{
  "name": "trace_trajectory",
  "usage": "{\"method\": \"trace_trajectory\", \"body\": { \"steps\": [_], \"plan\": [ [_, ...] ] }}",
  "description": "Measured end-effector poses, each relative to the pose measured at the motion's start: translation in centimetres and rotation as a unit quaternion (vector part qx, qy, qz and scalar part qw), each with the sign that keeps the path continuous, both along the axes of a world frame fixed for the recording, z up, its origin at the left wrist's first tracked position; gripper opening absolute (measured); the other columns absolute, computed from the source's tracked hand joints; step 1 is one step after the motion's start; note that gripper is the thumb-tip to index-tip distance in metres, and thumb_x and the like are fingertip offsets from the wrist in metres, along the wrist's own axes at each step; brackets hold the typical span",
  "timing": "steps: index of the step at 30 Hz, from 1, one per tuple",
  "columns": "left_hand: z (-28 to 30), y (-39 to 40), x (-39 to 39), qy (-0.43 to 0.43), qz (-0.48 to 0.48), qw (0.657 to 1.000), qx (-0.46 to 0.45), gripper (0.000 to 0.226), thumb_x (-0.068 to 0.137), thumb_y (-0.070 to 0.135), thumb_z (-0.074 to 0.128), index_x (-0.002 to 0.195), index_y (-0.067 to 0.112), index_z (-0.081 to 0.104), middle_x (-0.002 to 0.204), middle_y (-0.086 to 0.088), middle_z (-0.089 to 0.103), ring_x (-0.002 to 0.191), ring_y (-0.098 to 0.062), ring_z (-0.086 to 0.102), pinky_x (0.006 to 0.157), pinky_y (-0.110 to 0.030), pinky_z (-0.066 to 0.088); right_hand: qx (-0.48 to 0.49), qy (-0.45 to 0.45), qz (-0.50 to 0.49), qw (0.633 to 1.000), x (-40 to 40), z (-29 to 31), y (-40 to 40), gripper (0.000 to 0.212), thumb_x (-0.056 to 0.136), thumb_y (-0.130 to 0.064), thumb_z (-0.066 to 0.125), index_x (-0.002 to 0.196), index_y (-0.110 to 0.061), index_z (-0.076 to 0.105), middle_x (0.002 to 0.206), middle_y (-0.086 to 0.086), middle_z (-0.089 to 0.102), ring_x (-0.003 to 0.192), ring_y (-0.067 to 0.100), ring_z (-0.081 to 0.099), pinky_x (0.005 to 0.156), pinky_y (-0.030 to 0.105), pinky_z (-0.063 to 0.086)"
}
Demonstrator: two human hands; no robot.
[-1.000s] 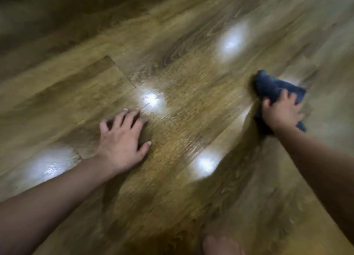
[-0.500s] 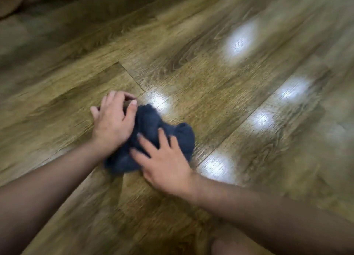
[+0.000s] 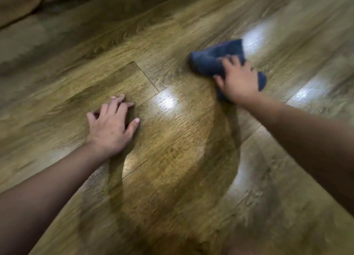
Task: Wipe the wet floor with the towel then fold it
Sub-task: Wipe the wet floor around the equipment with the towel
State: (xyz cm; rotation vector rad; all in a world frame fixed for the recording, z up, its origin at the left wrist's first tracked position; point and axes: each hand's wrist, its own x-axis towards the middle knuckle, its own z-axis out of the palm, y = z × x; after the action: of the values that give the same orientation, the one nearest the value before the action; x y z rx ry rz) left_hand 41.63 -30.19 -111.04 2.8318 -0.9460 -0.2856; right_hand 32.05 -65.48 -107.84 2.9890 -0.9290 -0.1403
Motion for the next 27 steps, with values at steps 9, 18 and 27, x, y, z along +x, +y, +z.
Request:
{"method": "trace_trajectory", "body": {
  "steps": [9,18,27],
  "plan": [
    [-0.5,-1.2,0.5,-0.036,0.029,0.997,-0.059,0.049,0.094,0.065,0.027,0.122,0.031,0.048,0.124,-0.002,0.051,0.113,-0.023,0.041,0.09,-0.051,0.029,0.063,-0.034,-0.154,0.986,5.4,0.1,4.3,0.053,0.097,-0.045,0.053,0.145,-0.026,0.042,0.153,0.007,0.036,0.137,0.048,0.03,0.109,0.063,0.023],
    [1.3,-1.5,2.4,-0.097,0.094,0.953,-0.271,0.042,0.094,0.048,0.042,0.122,0.018,0.051,0.128,-0.012,0.05,0.118,-0.03,0.049,0.094,-0.045,0.03,0.023,-0.003,0.272,0.962,1.2,-2.3,23.7,0.058,0.093,-0.048,0.049,0.148,-0.033,0.041,0.159,-0.005,0.036,0.131,0.047,0.039,0.1,0.052,0.03],
    [1.9,-2.4,-1.8,-0.047,-0.153,0.978,-0.135,0.053,0.088,0.051,0.048,0.131,0.019,0.051,0.148,-0.011,0.041,0.135,-0.032,0.042,0.098,-0.05,0.028,0.041,-0.026,0.134,0.99,-1.9,-1.4,8.1,0.06,0.093,-0.052,0.049,0.151,-0.037,0.037,0.159,-0.007,0.034,0.13,0.04,0.042,0.104,0.053,0.035]
  ]
}}
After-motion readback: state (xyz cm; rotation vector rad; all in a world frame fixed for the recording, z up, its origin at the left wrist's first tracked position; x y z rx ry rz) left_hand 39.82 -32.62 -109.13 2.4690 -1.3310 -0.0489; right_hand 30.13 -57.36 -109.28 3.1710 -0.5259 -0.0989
